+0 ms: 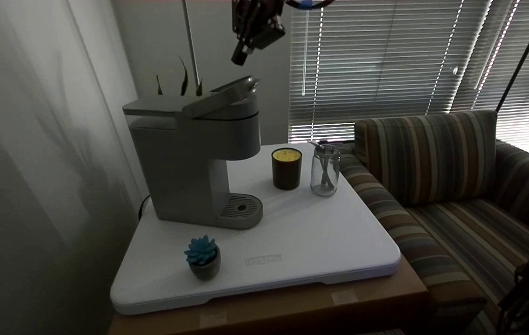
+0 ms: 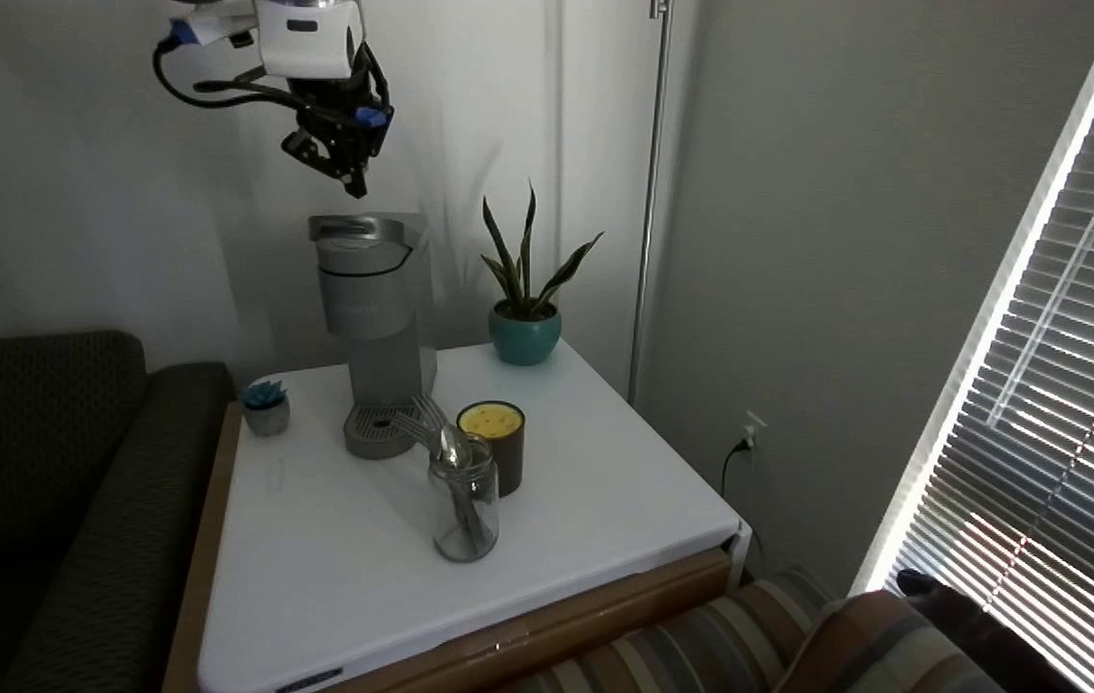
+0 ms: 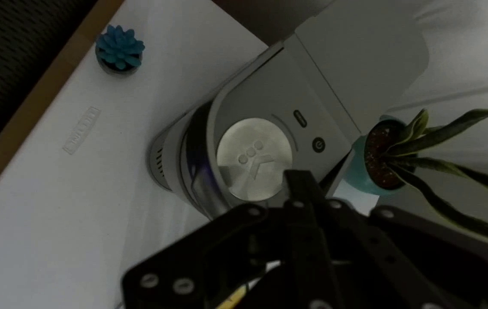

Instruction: Close the coffee maker

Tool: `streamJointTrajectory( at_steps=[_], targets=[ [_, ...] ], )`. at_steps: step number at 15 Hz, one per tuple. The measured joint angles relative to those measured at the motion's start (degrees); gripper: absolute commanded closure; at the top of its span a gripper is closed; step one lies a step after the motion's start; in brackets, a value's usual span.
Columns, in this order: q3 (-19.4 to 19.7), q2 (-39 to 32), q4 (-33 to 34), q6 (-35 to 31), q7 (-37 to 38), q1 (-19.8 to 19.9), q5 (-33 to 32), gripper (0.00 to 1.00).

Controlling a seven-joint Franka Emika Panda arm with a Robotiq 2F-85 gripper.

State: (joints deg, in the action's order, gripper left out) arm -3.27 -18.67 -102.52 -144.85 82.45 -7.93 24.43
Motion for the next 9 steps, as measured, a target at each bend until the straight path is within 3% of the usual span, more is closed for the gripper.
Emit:
streamJointTrajectory(
  at_steps=[4, 9],
  targets=[
    [0.0, 0.0, -1.7, 0.0, 5.7, 0.2, 3.1, 1.0],
    [-0.7, 0.0, -4.3, -1.6, 7.0, 0.3, 10.6, 1.0]
  ],
)
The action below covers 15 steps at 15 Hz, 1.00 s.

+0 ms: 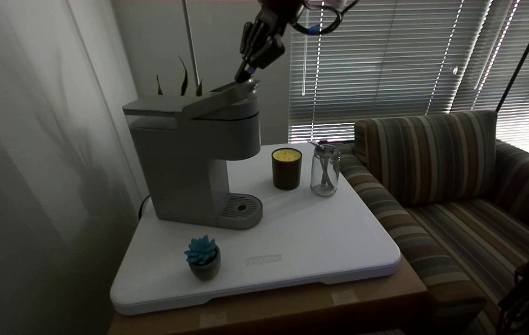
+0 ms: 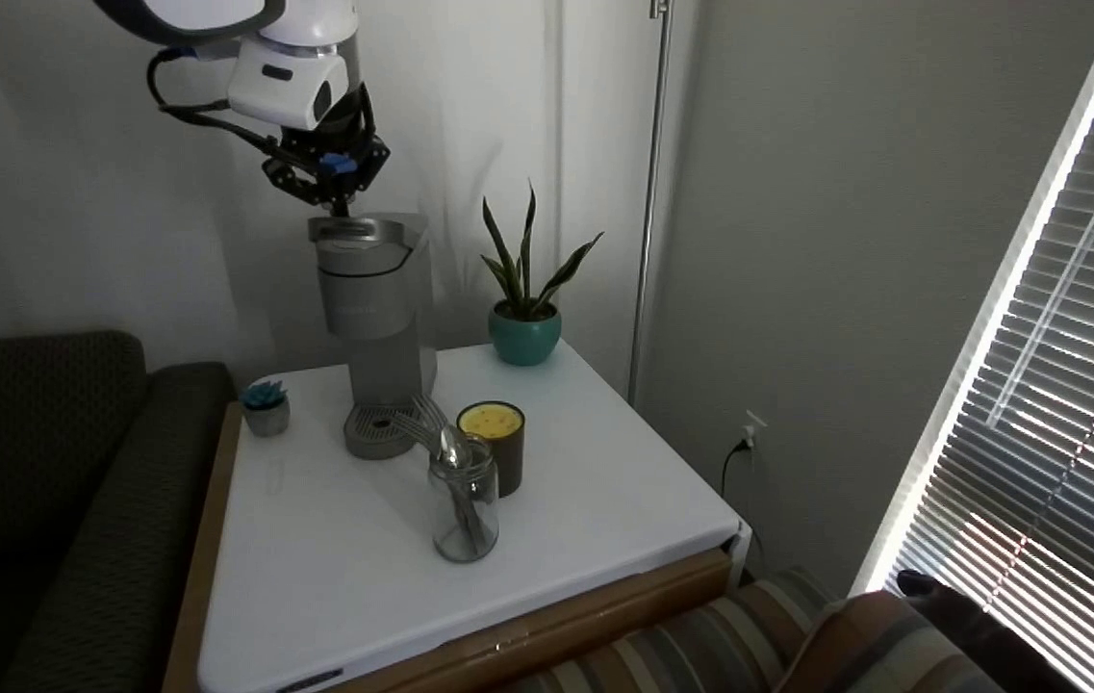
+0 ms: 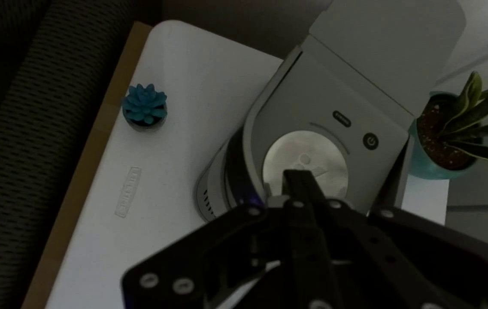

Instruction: Close the coffee maker

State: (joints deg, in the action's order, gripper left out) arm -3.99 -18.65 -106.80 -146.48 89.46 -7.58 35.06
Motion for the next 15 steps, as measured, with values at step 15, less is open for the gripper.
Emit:
streamJointTrajectory(
  at_steps=[15],
  targets=[
    [-12.9, 1.0, -8.0, -32.7, -29.6, 2.1, 48.5, 1.0]
  ],
)
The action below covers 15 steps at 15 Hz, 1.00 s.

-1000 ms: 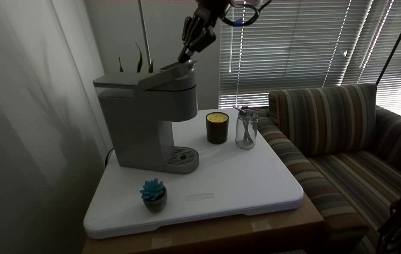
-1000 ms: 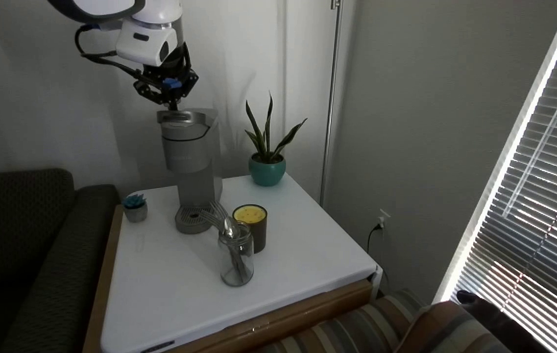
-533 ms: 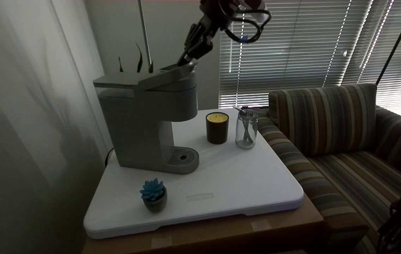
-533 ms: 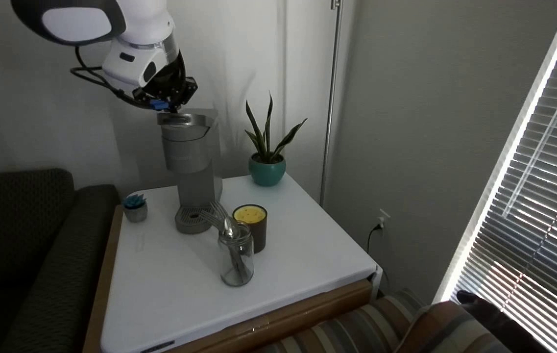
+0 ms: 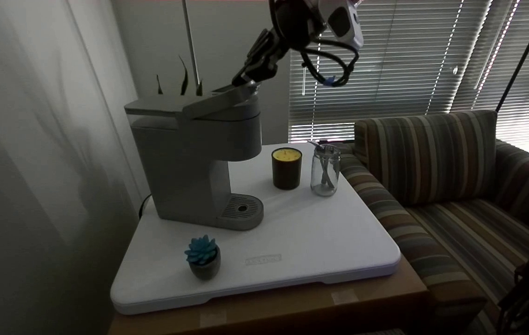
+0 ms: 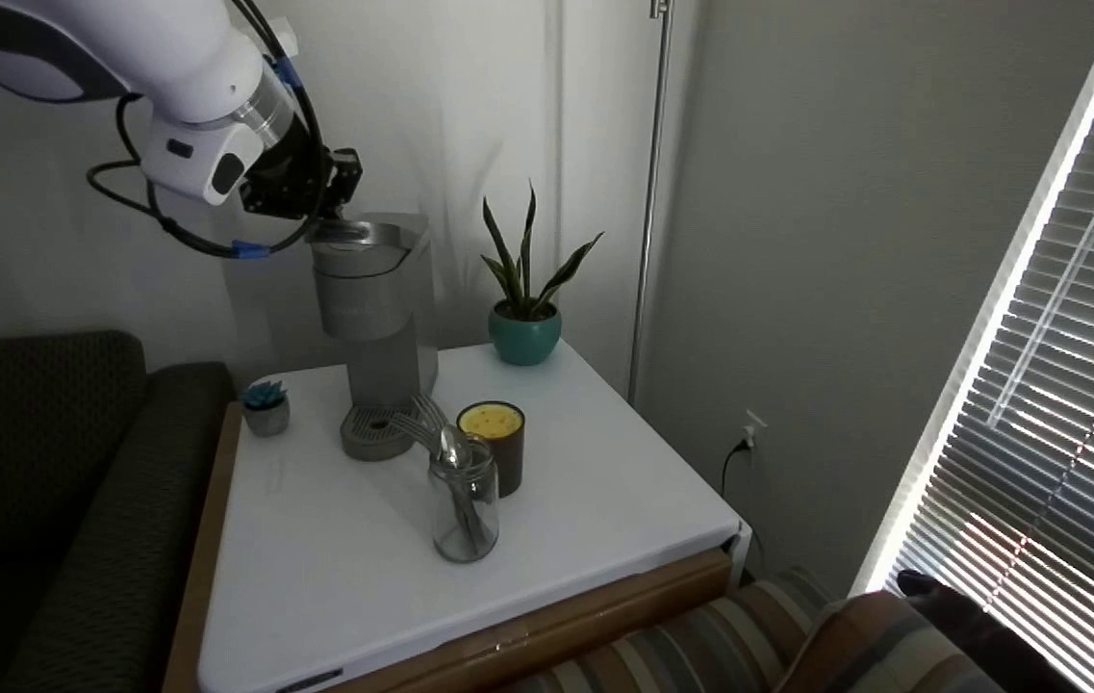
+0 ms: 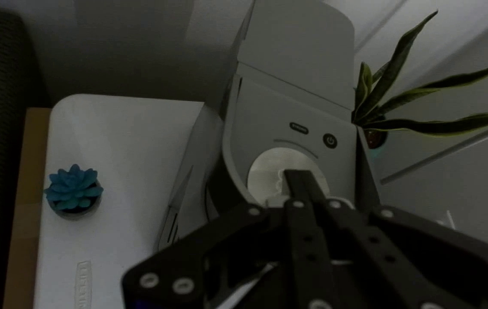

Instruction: Close the coffee maker

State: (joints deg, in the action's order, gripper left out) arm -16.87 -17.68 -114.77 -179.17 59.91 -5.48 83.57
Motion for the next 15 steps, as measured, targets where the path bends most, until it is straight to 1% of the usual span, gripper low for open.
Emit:
streamJointTrajectory(
  at_steps=[1, 3, 6, 8, 10, 12, 14, 15],
  targets=[
    [-0.9, 0.0, 0.5, -0.9, -4.4, 0.4, 4.6, 1.0],
    [-1.4, 0.1, 1.6, -1.3, -13.2, 0.7, 14.1, 1.0],
    [0.3, 0.3, 2.8, -0.3, -26.2, 0.2, 28.5, 1.0],
    [3.7, 0.9, 2.9, 2.1, -34.8, -1.2, 38.4, 1.0],
    [8.2, 1.2, 2.4, 5.8, -43.1, -3.3, 48.4, 1.0],
    [12.9, 1.7, 0.8, 10.9, -51.9, -5.7, 58.9, 1.0],
    [16.3, 2.2, -2.2, 17.2, -61.0, -7.4, 68.8, 1.0],
    [17.8, 2.2, -4.1, 20.9, -61.7, -8.1, 68.2, 1.0]
  ],
)
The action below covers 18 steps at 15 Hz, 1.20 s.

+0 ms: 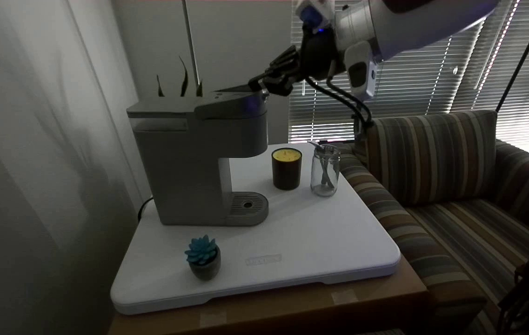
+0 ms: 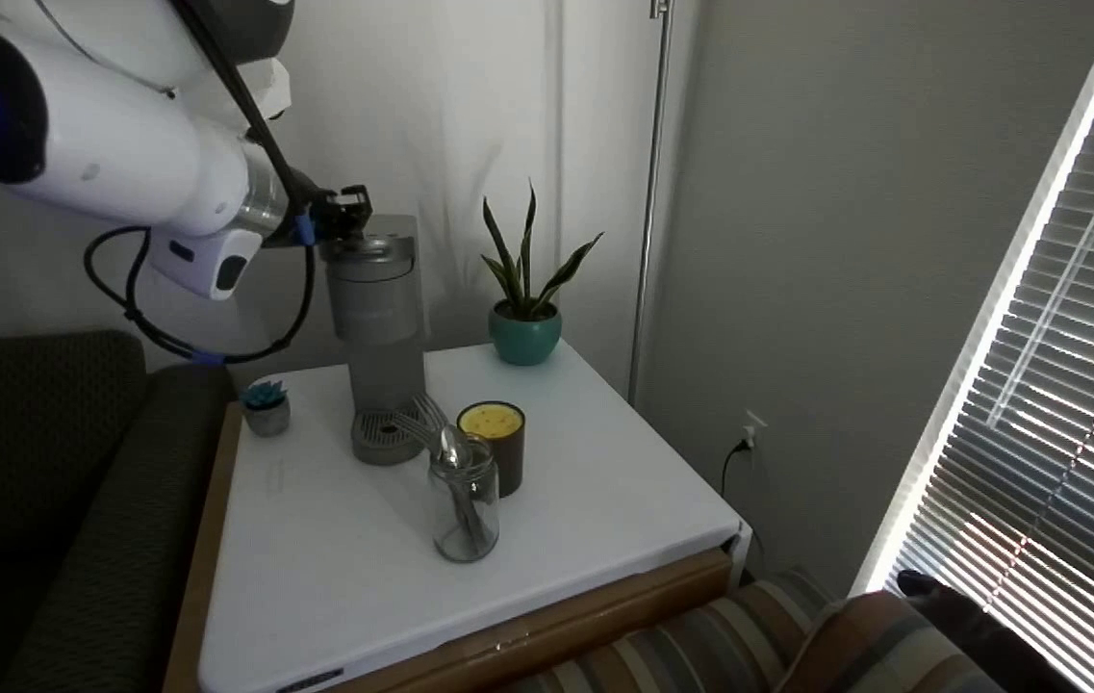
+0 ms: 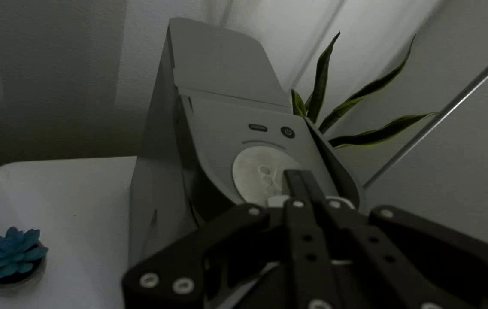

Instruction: Close the coffee maker

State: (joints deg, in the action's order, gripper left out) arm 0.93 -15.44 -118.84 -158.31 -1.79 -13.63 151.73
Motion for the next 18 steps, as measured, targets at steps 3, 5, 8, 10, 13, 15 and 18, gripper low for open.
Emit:
streamJointTrajectory(
  at_steps=[3, 5, 8, 10, 13, 15, 18],
  targets=[
    [3.7, -0.7, -4.3, 10.0, 0.7, -1.2, -1.8, 1.0],
    [3.2, -0.8, -6.1, 14.7, 0.6, 0.3, -1.9, 1.0],
    [2.2, -0.8, -7.9, 19.2, 0.2, 2.4, -2.1, 1.0],
    [2.0, -1.1, -8.8, 21.8, -0.9, 3.1, -2.2, 1.0],
    [2.0, -1.6, -10.0, 26.8, -4.9, 4.1, -2.3, 1.0],
    [2.3, -2.3, -11.7, 32.1, -8.8, 5.6, -2.3, 1.0],
    [2.1, -3.7, -14.0, 40.1, -13.1, 9.0, -2.3, 1.0]
  ],
)
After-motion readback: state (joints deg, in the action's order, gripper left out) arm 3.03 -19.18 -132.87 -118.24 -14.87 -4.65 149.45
